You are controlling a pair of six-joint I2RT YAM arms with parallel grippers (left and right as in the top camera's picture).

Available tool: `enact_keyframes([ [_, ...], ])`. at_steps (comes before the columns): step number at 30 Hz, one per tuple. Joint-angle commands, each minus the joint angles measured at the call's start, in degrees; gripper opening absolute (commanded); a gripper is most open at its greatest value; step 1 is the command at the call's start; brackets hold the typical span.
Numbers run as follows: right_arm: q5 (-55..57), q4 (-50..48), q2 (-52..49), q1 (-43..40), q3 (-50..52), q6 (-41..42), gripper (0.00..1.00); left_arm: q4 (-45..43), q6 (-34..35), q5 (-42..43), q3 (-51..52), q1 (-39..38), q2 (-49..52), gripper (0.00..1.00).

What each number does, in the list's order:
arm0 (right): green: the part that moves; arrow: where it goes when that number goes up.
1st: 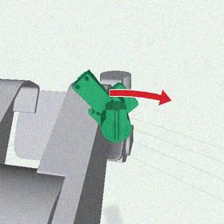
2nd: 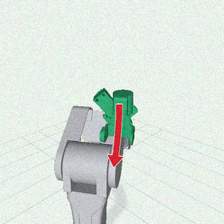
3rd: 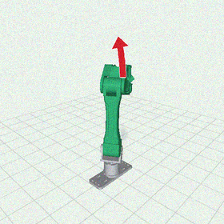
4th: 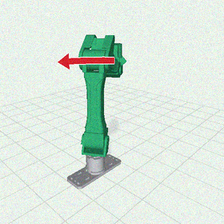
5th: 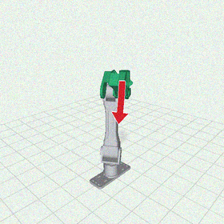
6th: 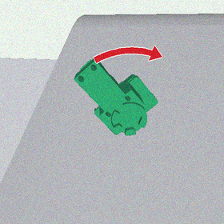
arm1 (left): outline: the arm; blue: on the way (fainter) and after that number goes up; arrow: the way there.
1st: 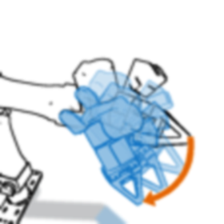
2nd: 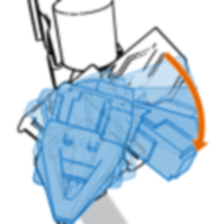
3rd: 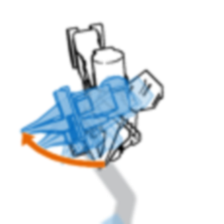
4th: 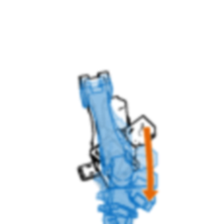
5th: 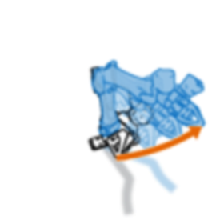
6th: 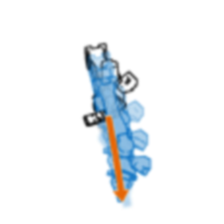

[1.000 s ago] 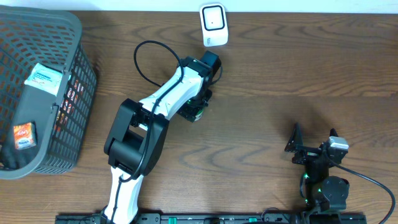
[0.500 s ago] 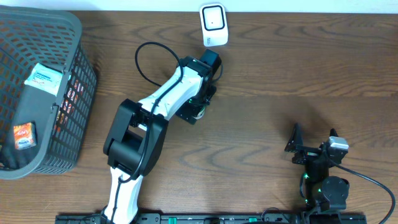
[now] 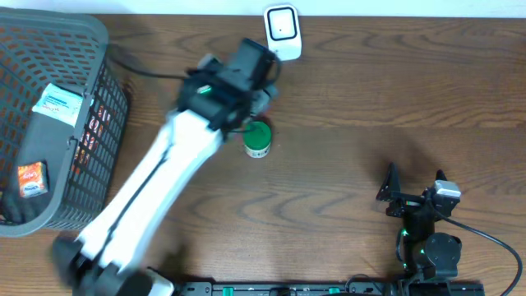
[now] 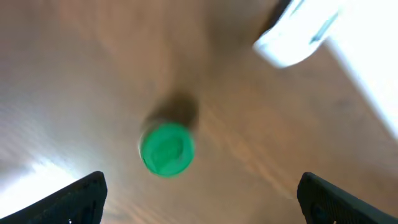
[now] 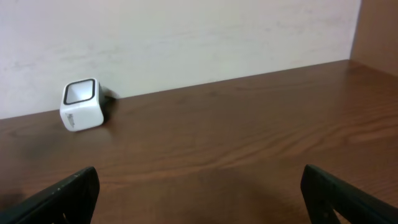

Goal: Scan the item barcode
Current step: 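Lower the jar onto the table center and release it, then reach the left gripper into the basket and grasp the orange packet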

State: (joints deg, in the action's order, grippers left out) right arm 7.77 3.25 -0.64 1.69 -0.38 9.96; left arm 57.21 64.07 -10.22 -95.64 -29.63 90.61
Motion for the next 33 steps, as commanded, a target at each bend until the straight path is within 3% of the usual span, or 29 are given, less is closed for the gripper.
enact_keyframes([
  [1,0.74,0.22,0.26,-0.31,0.07,-0.61,0.99,0.31,-14.29,-9.01,-2.21,7.23,-9.92,0.98],
  [4,0.74,0.22,0.26,-0.31,0.07,-0.61,0.99,1.03,-18.47,-8.22,-2.23,17.94,-16.02,0.98],
  [6,0.74,0.22,0.26,-0.31,0.07,-0.61,0.99,3.72,-19.41,-6.54,-2.23,29.29,-19.23,0.98],
  [9,0.74,0.22,0.26,-0.31,0.07,-0.61,0.99,6.88,-20.02,-4.9,-2.21,41.59,-20.11,0.98],
  [12,0.76,0.22,0.26,-0.31,0.07,-0.61,0.99,7.45,-27.12,-3.74,-2.21,51.34,-18.53,0.98],
  [18,0.74,0.22,0.26,-0.31,0.07,-0.61,0.99,7.37,-42.29,-3.82,-1.68,58.14,-11.85,0.98],
  [22,0.74,0.22,0.26,-0.31,0.07,-0.61,0.99,6.34,-44.19,-5.97,1.01,60.54,-7.15,0.98],
  [25,0.74,0.22,0.26,-0.31,0.07,-0.61,0.99,3.23,-47.06,-5.88,4.09,61.83,-4.96,0.98],
  [33,0.74,0.22,0.26,-0.31,0.07,-0.61,0.99,-7.74,-63.89,-4.7,16.13,63.84,-4.66,0.98],
])
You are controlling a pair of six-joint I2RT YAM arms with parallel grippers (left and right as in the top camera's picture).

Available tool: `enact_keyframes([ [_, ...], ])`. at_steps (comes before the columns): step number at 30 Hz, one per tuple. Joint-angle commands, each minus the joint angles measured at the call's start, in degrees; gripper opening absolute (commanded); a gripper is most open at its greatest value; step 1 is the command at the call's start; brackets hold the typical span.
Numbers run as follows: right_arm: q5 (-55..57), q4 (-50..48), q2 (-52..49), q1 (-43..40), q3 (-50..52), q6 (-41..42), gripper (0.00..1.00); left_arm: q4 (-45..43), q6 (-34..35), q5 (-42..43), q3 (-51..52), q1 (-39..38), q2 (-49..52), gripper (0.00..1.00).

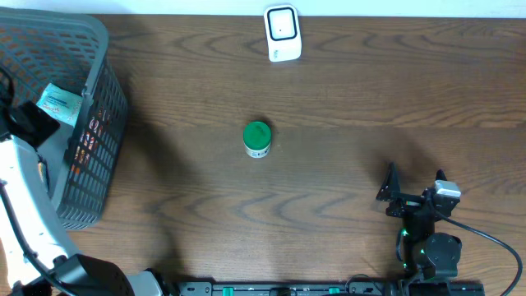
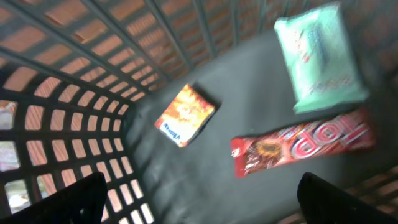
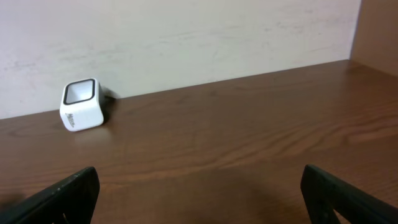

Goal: Scan the item barcode
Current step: 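Reach the left gripper into the basket and grasp the orange packet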

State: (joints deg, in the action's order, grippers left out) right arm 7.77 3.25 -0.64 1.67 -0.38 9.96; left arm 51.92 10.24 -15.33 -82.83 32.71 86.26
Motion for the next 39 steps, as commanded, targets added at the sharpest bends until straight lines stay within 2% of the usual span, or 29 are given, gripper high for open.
enact_keyframes([
  [1,0.74,0.22,0.26,-0.28,0.07,-0.61,0.99,-3.37,-11.54,1.14,4.35,2.03,-0.31,0.98],
  [4,0.74,0.22,0.26,-0.28,0.07,-0.61,0.99,-6.32,-14.51,2.99,6.99,4.39,-0.28,0.98],
  [14,0.74,0.22,0.26,-0.28,0.07,-0.61,0.99,-14.23,-15.45,12.15,11.37,14.43,2.54,0.98],
  [26,0.74,0.22,0.26,-0.28,0.07,-0.61,0.99,-17.68,-17.53,12.17,11.37,15.13,15.21,0.98],
  [34,0.74,0.22,0.26,-0.28,0.07,-0.61,0.99,-19.39,-17.73,12.41,11.37,15.13,19.02,0.98],
  [39,0.76,0.22,0.26,-0.28,0.07,-0.61,0.99,-18.8,-17.66,15.87,11.37,15.13,21.55,0.98],
])
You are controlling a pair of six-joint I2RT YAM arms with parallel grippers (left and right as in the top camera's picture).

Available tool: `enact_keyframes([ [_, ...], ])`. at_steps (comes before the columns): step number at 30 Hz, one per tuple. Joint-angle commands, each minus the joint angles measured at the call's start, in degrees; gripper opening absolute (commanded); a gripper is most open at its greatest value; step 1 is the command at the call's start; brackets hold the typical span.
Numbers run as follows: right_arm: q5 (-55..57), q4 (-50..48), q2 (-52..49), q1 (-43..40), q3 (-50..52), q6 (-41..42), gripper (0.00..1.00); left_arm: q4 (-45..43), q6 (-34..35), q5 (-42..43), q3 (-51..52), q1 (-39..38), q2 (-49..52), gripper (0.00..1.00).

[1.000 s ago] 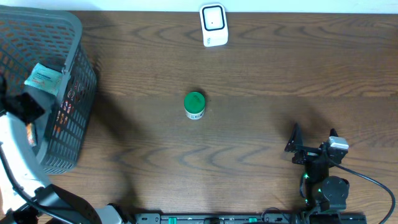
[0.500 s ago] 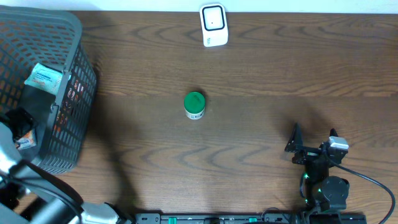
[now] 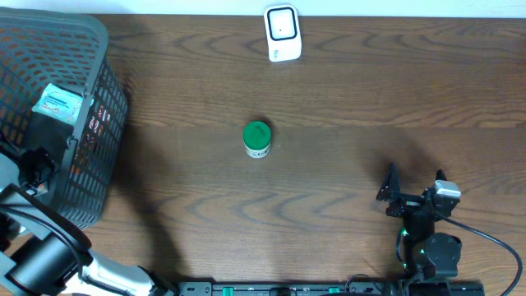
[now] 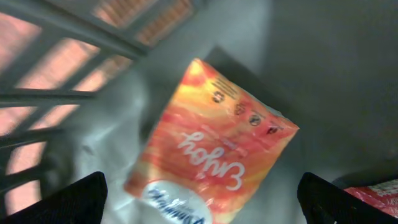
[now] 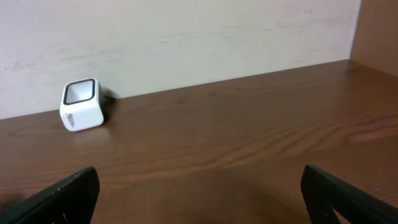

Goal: Scan the item barcode
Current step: 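Reach the left gripper into the basket and grasp the orange packet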

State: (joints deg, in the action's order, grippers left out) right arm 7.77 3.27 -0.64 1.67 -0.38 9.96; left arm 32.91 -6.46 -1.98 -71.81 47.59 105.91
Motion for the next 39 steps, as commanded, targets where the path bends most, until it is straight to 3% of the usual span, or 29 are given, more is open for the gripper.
enact_keyframes([
  [1,0.74,0.2,0.26,-0.28,0.07,-0.61,0.99,0.26,-0.96,2.67,0.35,0.24,2.23,0.98],
  [8,0.74,0.2,0.26,-0.28,0.07,-0.61,0.99,0.48,-1.01,2.6,0.35,0.24,2.67,0.98],
  [14,0.74,0.2,0.26,-0.28,0.07,-0.61,0.99,0.39,-1.03,2.62,0.35,0.24,2.71,0.73],
  [18,0.74,0.2,0.26,-0.28,0.07,-0.61,0.99,0.5,-1.01,2.6,0.35,0.24,2.67,0.71],
  [22,0.76,0.2,0.26,-0.28,0.07,-0.61,0.99,1.97,-0.35,2.64,-0.04,0.22,0.7,0.61],
  [30,0.74,0.2,0.26,-0.28,0.07,-0.61,0.99,5.27,0.57,2.64,-0.63,0.24,-13.99,0.54],
  [34,0.74,0.2,0.26,-0.28,0.07,-0.61,0.99,6.36,5.29,3.15,-0.63,0.22,-22.56,0.53],
  [39,0.74,0.2,0.26,-0.28,0.07,-0.61,0.99,7.23,9.86,16.33,-0.63,0.17,-33.09,0.53],
])
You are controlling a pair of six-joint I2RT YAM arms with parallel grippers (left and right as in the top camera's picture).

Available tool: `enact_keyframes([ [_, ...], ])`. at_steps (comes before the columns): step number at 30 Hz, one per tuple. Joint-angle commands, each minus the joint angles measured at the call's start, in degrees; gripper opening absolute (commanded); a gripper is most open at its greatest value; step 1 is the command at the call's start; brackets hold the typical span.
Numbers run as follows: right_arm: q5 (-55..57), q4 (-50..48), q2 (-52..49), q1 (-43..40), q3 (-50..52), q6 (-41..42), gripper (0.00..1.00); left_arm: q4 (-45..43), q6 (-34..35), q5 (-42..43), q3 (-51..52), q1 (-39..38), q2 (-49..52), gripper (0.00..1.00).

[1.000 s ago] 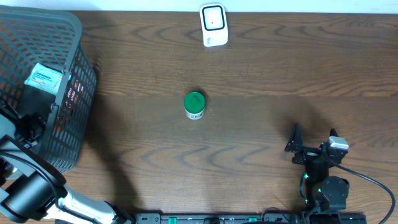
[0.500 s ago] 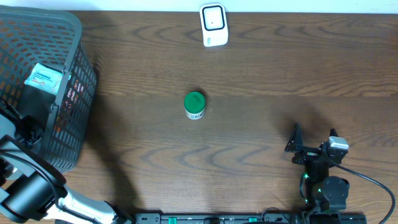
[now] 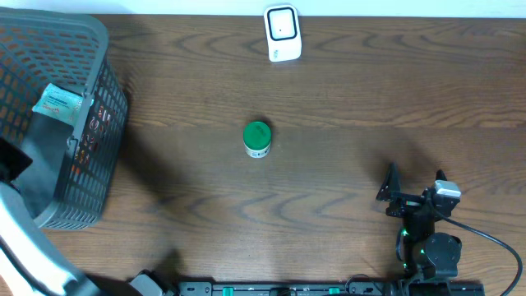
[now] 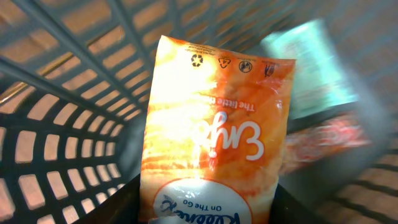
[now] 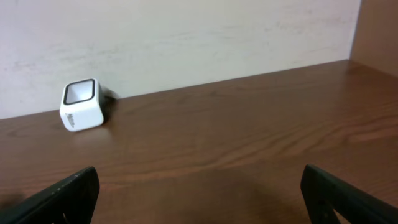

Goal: Scan the item barcode
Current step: 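Reach the left gripper into the basket and grasp the orange packet, then carry the orange packet past the scanner and place it left of the jar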

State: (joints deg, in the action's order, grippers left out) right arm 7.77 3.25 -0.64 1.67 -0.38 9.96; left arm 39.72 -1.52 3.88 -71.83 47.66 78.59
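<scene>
An orange snack packet [image 4: 217, 124] fills the middle of the left wrist view, and my left gripper [image 4: 208, 208] is shut on its lower end, inside the grey basket [image 3: 92, 140] and above its floor. The overhead view does not show the packet. The white barcode scanner [image 3: 281, 31] stands at the table's far edge, also seen as the scanner [image 5: 81, 104] in the right wrist view. My right gripper [image 5: 202, 199] rests open near the front right, holding nothing.
A green-lidded jar [image 3: 257, 138] stands mid-table. Still in the basket are a pale green packet [image 4: 311, 68] and a red bar [image 4: 323, 140]. The basket's lattice walls [image 4: 74, 124] rise close around the left gripper. My left arm [image 3: 20, 238] is at the table's front left.
The orange packet lay flat on the basket floor between my open left fingers. Now the left gripper is shut on it and it is raised off the floor. The right arm has not moved.
My left gripper was open above the green-lidded jar near the scanner. Then it was over the basket, with the orange packet, green packet and red bar below. Then it was low over the orange packet, and now it holds that packet up inside the basket.
</scene>
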Motion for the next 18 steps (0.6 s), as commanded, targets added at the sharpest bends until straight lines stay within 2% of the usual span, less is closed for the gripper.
enact_keyframes([
  [1,0.74,0.22,0.26,-0.28,0.07,-0.61,0.99,0.5,6.32,14.51,-0.61,0.11,-7.96,0.53],
  [6,0.74,0.22,0.26,-0.28,0.07,-0.61,0.99,0.68,11.17,33.81,-0.61,-2.16,-16.98,0.53],
  [9,0.76,0.22,0.26,-0.28,0.07,-0.61,0.99,1.55,14.64,38.82,-0.61,-6.99,-21.2,0.53],
  [14,0.74,0.22,0.26,-0.28,0.07,-0.61,0.99,5.25,15.61,38.49,-0.61,-20.2,-24.15,0.53],
  [18,0.76,0.22,0.26,-0.28,0.07,-0.61,0.99,10.36,15.87,29.66,-0.44,-32.87,-23.08,0.5],
])
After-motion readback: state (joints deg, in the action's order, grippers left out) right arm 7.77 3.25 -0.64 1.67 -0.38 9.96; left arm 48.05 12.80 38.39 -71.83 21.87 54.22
